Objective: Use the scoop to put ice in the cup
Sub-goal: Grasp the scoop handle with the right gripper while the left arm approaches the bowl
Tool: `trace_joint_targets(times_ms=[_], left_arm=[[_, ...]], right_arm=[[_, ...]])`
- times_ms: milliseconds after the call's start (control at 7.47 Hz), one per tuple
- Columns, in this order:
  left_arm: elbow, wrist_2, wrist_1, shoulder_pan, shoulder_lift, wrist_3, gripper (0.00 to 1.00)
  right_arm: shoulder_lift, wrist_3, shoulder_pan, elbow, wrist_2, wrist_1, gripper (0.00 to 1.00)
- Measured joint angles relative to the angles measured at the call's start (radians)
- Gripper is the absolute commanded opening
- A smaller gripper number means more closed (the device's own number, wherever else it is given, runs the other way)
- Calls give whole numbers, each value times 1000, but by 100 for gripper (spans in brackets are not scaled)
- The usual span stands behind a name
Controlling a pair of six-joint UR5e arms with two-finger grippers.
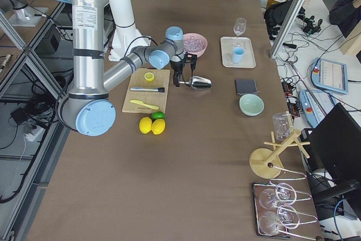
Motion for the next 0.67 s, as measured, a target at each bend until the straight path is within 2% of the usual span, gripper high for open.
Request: trace_joint_targets(times_ms=[268,401,669], left_arm=[[-6,3,-7,5,-6,1,98],[-20,2,-55,32,-14,2,98],[-46,0,-198,168,-50,3,98]], right_arm=[[16,4,-97,-1,-96,3,99],[24,-25,-125,-6,-122,4,99],[52,-69,-141,-69,-135,44,98]])
